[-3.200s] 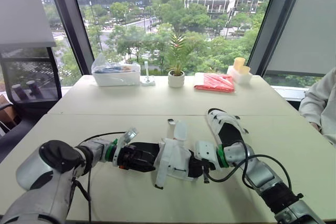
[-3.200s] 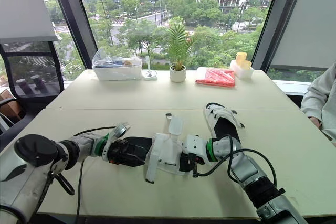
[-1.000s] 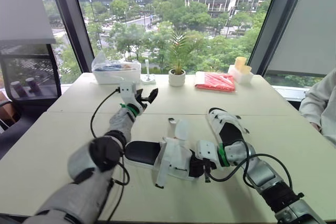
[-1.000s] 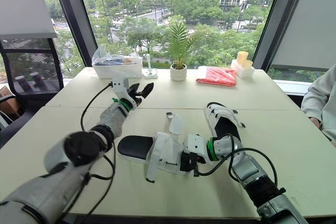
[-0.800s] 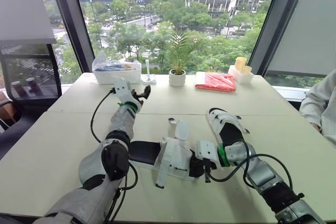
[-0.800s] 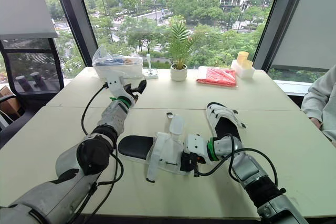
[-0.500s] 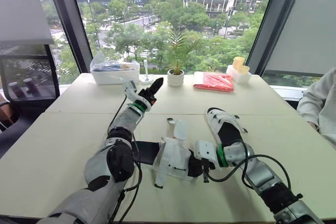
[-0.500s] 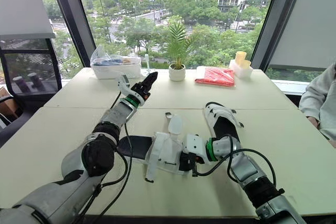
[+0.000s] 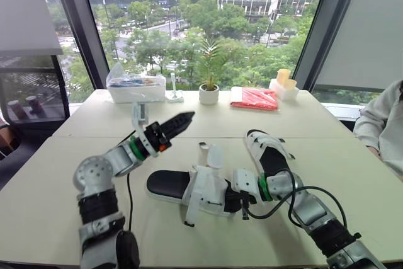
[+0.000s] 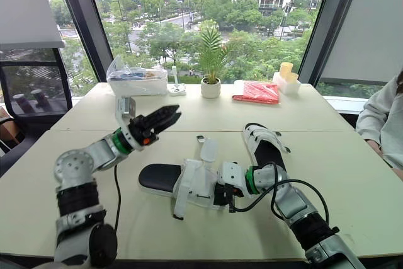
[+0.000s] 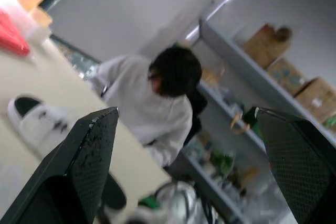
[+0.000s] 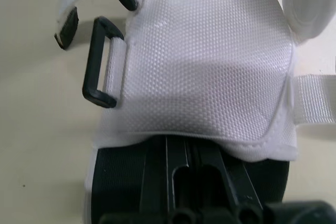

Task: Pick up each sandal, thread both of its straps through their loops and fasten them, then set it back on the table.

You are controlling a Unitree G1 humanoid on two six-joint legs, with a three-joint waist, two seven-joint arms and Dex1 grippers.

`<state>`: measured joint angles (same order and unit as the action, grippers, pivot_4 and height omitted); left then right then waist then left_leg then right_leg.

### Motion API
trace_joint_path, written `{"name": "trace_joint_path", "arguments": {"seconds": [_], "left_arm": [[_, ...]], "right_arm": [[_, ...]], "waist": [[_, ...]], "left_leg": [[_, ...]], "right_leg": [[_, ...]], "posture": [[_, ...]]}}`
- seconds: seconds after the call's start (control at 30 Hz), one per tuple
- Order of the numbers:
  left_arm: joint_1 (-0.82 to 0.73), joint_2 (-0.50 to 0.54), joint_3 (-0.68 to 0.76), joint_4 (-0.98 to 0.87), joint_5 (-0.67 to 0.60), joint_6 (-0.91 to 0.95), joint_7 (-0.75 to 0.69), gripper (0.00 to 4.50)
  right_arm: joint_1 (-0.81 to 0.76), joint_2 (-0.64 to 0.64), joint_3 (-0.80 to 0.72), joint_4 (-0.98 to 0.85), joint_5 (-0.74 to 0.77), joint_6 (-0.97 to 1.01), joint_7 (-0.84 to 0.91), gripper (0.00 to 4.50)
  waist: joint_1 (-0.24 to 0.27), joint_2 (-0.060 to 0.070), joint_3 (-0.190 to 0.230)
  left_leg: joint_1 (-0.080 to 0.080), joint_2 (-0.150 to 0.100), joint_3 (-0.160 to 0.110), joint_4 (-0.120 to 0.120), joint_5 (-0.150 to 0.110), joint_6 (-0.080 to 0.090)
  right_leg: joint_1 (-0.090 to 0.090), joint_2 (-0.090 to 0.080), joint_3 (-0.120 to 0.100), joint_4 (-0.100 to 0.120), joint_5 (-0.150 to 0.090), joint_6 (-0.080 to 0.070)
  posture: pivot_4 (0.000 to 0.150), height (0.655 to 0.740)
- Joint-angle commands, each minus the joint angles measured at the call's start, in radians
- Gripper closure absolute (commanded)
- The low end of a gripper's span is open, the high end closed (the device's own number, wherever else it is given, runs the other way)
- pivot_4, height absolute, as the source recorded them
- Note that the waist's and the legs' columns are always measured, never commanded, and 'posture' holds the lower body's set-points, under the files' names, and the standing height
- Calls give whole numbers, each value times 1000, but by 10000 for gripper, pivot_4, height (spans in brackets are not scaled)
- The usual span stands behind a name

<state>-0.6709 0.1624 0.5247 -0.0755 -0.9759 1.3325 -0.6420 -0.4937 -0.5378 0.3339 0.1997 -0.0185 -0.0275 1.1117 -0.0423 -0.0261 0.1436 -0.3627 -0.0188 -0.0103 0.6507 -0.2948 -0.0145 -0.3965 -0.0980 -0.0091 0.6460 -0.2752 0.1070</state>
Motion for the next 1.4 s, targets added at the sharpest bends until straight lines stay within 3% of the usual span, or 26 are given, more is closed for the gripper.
{"name": "trace_joint_path", "arguments": {"seconds": [0.03, 0.2, 0.43, 0.7, 1.13, 1.23, 1.4], "left_arm": [[100, 98, -65, -137, -35, 22, -9, 1968], [302, 345, -246, -204, 18, -70, -220, 1968], [369, 512, -487, -150, 184, -385, -531, 1968], [355, 525, -667, -38, 408, -720, -675, 1968], [311, 428, -739, 63, 483, -830, -701, 1968], [307, 418, -744, 66, 485, -833, -705, 10952], [302, 410, -727, 42, 451, -780, -700, 36472]], "right_arm": [[47, 4, 67, 50, -52, 32, 12, 45000], [54, 6, 70, 49, -56, 27, 13, 45000], [55, 8, 70, 44, -59, 29, 13, 45000], [59, 0, 66, 31, -60, 37, 15, 45000], [69, -12, 61, 13, -61, 44, 12, 45000], [72, -13, 61, 9, -60, 46, 11, 45000], [72, -11, 67, 10, -64, 44, 9, 45000]], "waist": [[0, 0, 0], [1, 1, 0], [2, 2, 0], [0, 4, 0], [1, 4, 1], [1, 4, 1], [1, 4, 1]], "left_leg": [[1, 0, 0, -1, 0, 0], [7, 0, 0, -3, -1, -2], [7, 2, 0, -4, -2, -1], [5, 7, 2, -6, -3, 1], [3, 8, 3, -6, -4, 3], [3, 8, 3, -6, -4, 3], [3, 8, 3, -6, -5, 4]], "right_leg": [[1, 0, 0, -1, 0, 0], [6, 1, 1, -4, -2, -3], [7, 0, 0, -10, -2, -10], [7, 2, 0, -15, -1, -13], [5, 2, 0, -16, -1, -13], [5, 2, 0, -16, -1, -13], [5, 2, 0, -16, -1, -13]], "posture": [[1500, 7374], [1500, 7374], [1500, 7374], [1500, 7374], [1500, 7374], [1500, 7374], [1500, 7374]]}}
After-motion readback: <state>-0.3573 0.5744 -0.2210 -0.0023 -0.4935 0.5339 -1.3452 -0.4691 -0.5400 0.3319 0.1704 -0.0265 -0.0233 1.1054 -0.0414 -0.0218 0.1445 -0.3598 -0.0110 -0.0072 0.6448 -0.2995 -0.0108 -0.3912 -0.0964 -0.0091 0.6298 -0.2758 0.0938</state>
